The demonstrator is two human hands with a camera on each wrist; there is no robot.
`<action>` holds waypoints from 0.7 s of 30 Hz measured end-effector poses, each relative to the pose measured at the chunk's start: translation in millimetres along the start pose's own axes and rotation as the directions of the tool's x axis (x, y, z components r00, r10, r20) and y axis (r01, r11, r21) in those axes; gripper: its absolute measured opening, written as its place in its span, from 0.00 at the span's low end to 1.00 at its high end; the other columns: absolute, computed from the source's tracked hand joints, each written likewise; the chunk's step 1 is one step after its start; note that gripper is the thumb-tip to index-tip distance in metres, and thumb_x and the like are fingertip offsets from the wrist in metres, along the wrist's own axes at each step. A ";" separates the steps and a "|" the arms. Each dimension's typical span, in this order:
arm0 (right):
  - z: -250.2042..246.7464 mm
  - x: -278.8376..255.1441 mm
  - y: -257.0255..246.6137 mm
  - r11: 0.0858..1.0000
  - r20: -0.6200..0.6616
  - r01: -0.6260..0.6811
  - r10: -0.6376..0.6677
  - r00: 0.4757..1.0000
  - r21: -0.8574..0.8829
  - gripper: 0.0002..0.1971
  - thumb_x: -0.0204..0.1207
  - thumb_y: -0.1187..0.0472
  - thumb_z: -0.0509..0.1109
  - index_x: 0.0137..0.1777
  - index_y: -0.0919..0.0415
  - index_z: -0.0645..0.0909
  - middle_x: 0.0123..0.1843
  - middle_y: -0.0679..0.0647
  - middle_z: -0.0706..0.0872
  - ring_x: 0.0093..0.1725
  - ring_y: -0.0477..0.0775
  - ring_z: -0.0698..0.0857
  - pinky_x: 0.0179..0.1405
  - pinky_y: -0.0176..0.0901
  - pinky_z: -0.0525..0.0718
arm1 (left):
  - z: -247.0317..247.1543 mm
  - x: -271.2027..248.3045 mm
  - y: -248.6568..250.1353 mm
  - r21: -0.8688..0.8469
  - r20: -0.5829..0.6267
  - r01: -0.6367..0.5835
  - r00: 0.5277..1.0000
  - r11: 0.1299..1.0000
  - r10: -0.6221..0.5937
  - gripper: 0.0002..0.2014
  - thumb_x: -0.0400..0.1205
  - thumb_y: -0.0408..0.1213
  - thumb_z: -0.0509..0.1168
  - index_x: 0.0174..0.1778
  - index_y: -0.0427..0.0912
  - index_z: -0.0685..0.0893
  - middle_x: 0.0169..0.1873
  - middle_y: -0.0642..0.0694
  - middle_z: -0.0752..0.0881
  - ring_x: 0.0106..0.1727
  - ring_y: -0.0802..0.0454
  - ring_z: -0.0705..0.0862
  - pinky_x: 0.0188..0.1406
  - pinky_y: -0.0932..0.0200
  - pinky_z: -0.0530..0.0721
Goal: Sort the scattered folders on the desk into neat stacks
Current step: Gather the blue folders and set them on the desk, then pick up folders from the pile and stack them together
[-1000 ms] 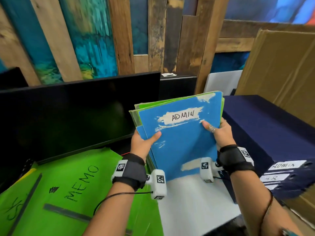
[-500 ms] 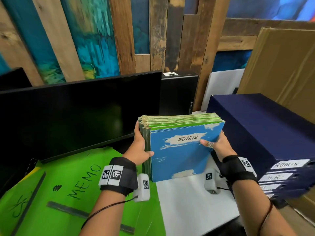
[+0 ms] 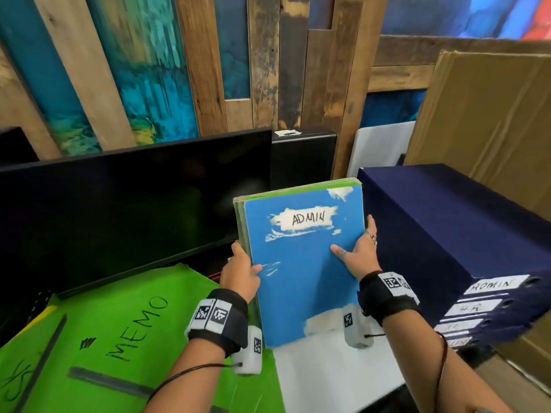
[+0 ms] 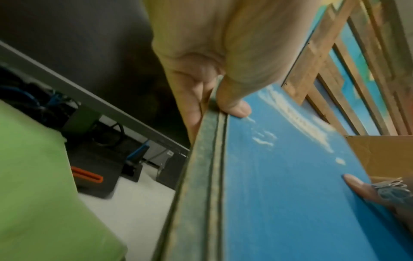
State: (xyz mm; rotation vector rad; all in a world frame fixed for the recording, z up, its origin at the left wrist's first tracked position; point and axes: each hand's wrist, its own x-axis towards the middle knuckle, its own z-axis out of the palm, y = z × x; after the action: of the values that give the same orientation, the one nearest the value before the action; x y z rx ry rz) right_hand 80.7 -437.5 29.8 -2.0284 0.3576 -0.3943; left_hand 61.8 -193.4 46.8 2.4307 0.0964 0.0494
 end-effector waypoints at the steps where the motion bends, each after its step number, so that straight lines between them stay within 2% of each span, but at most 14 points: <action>1: -3.1 4.4 -1.3 0.997 -0.007 -0.040 0.040 0.999 -0.067 0.53 0.65 0.64 0.80 0.82 0.64 0.46 0.83 0.59 0.54 0.82 0.59 0.56 0.82 0.52 0.57 | 2.5 -0.1 0.5 -0.041 0.006 0.018 1.000 0.999 -0.017 0.25 0.79 0.31 0.65 0.70 0.36 0.63 0.58 0.36 0.84 0.60 0.35 0.82 0.50 0.53 0.78; 5: -7.5 14.9 2.2 0.904 0.065 -0.180 0.221 0.973 -0.387 0.51 0.67 0.53 0.78 0.83 0.61 0.49 0.78 0.67 0.61 0.77 0.66 0.64 0.75 0.53 0.67 | 24.9 -2.0 -4.2 -0.149 0.091 0.118 0.990 0.982 -0.105 0.23 0.79 0.34 0.67 0.67 0.33 0.68 0.62 0.36 0.81 0.65 0.38 0.80 0.60 0.54 0.77; 7: -8.1 15.1 13.9 0.852 0.122 -0.205 0.297 0.947 -0.483 0.51 0.68 0.50 0.77 0.83 0.62 0.49 0.79 0.69 0.60 0.79 0.67 0.63 0.76 0.52 0.66 | 44.8 -6.3 -11.3 -0.158 0.159 0.182 0.975 0.971 -0.157 0.23 0.78 0.35 0.68 0.66 0.32 0.70 0.64 0.36 0.82 0.66 0.39 0.80 0.63 0.54 0.77; 11: -0.3 10.5 43.6 0.746 0.190 -0.215 0.417 0.889 -0.630 0.48 0.68 0.48 0.73 0.82 0.62 0.51 0.81 0.63 0.59 0.80 0.69 0.57 0.79 0.56 0.62 | 84.8 -19.2 -29.2 -0.090 0.255 0.201 0.951 0.975 -0.172 0.22 0.80 0.36 0.66 0.66 0.30 0.70 0.63 0.34 0.82 0.65 0.39 0.81 0.61 0.53 0.78; 13: 5.0 2.4 53.6 0.680 0.205 -0.199 0.465 0.861 -0.706 0.39 0.65 0.46 0.64 0.76 0.59 0.59 0.77 0.60 0.62 0.74 0.67 0.63 0.77 0.58 0.64 | 94.2 -25.9 -41.7 0.018 0.284 0.153 0.947 0.988 -0.152 0.23 0.82 0.40 0.63 0.69 0.31 0.70 0.64 0.33 0.82 0.66 0.39 0.80 0.62 0.52 0.77; 14: 6.7 -2.8 54.3 0.659 0.222 -0.168 0.466 0.856 -0.733 0.32 0.65 0.47 0.61 0.70 0.56 0.62 0.72 0.59 0.63 0.71 0.65 0.64 0.76 0.56 0.65 | 94.5 -27.7 -48.1 0.074 0.293 0.132 0.945 0.988 -0.148 0.24 0.83 0.42 0.61 0.71 0.31 0.69 0.65 0.33 0.81 0.67 0.39 0.79 0.64 0.52 0.76; 17: 19.5 -10.6 43.7 0.674 0.301 -0.034 0.373 0.877 -0.738 0.36 0.75 0.51 0.65 0.80 0.56 0.57 0.80 0.64 0.57 0.78 0.66 0.61 0.78 0.53 0.64 | 83.4 -24.6 -67.7 0.134 0.271 0.122 0.950 0.983 -0.155 0.28 0.85 0.46 0.57 0.77 0.34 0.63 0.72 0.34 0.74 0.73 0.40 0.73 0.70 0.53 0.70; 19: 35.1 -15.3 26.0 0.714 0.383 0.084 0.268 0.884 -0.695 0.34 0.78 0.52 0.66 0.80 0.59 0.60 0.80 0.63 0.62 0.79 0.62 0.63 0.79 0.49 0.64 | 66.0 -20.5 -81.1 0.142 0.182 0.164 0.965 0.976 -0.189 0.30 0.83 0.44 0.61 0.78 0.36 0.61 0.76 0.34 0.67 0.76 0.38 0.68 0.75 0.52 0.68; 21: 58.8 -25.0 4.8 0.776 0.497 0.186 0.183 0.848 -0.603 0.27 0.80 0.55 0.65 0.78 0.61 0.67 0.78 0.61 0.68 0.77 0.60 0.68 0.77 0.45 0.65 | 41.9 -20.3 -99.0 0.149 0.048 0.270 0.959 0.951 -0.280 0.32 0.80 0.42 0.65 0.79 0.39 0.62 0.78 0.34 0.62 0.78 0.36 0.64 0.78 0.49 0.65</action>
State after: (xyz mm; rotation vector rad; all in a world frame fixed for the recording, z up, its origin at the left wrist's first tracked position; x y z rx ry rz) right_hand 82.5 -383.1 -4.0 -2.6908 0.1381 0.3710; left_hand 38.6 -147.3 -49.6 2.5335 0.4203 -0.1728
